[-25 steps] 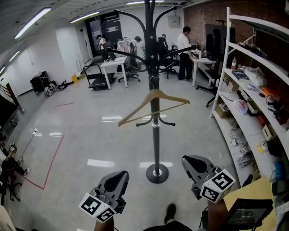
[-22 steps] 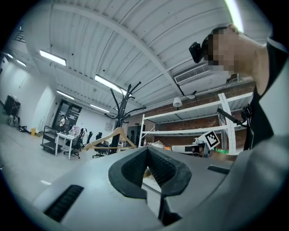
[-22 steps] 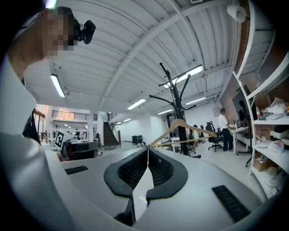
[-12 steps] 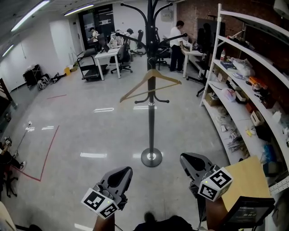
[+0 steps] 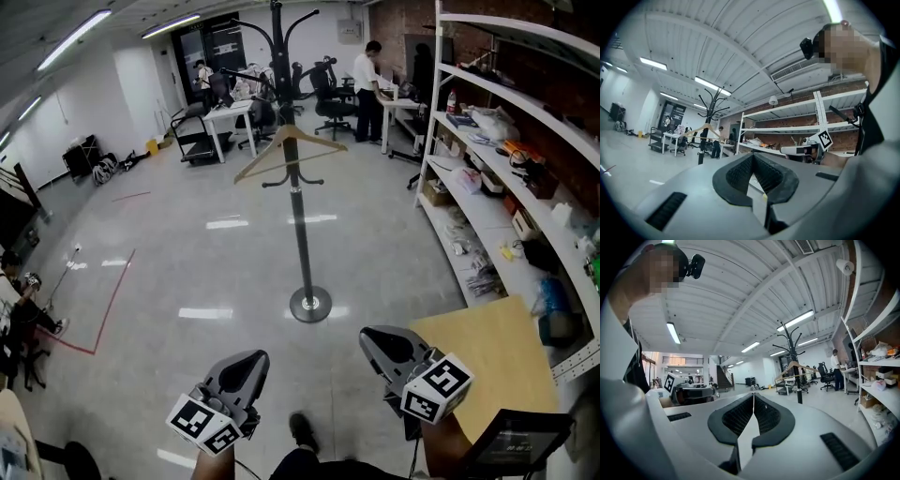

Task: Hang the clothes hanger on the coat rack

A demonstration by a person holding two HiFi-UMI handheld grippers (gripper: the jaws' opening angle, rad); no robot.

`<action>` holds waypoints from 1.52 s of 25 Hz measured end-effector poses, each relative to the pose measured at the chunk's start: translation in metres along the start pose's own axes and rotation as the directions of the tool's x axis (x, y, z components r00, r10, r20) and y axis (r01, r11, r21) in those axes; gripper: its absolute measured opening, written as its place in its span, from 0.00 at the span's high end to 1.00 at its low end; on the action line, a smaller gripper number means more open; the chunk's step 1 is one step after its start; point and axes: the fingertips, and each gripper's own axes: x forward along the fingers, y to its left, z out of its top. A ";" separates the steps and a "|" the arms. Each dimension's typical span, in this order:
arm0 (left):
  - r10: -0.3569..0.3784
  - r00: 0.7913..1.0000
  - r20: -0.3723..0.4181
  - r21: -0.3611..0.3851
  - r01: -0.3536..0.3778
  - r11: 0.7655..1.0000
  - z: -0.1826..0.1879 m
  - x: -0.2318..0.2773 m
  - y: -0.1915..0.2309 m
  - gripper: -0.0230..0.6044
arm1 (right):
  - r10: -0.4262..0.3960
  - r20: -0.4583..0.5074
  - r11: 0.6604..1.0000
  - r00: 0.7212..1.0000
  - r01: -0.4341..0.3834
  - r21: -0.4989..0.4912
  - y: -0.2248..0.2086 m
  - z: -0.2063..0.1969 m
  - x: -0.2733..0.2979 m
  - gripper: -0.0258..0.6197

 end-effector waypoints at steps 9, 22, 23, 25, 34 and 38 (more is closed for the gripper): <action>0.080 0.996 -0.047 -0.025 -0.081 0.996 -0.011 -0.050 -0.081 0.96 | 0.023 -0.010 0.999 1.000 -0.022 0.041 0.041 -0.007 -0.076 0.95; 0.070 0.992 -0.101 -0.040 -0.074 0.996 -0.041 -0.163 -0.129 0.96 | -0.005 0.011 0.998 1.000 0.004 0.056 0.152 -0.016 -0.115 0.95; 0.066 0.992 -0.109 -0.028 -0.070 0.997 -0.043 -0.175 -0.133 0.96 | -0.021 0.010 0.998 1.000 0.020 0.057 0.162 -0.019 -0.119 0.95; 0.051 0.993 -0.102 -0.003 -0.052 0.999 -0.042 -0.199 -0.140 0.96 | -0.045 0.009 0.997 0.999 0.045 0.063 0.183 -0.025 -0.129 0.95; 0.022 0.999 -0.030 -0.025 -0.023 0.999 -0.030 -0.239 -0.195 0.96 | -0.084 0.001 0.996 0.996 0.084 0.025 0.241 -0.020 -0.190 0.95; 0.011 1.000 -0.016 -0.017 -0.012 1.000 -0.018 -0.230 -0.219 0.96 | -0.080 -0.014 0.997 0.997 0.080 -0.007 0.236 -0.011 -0.210 0.95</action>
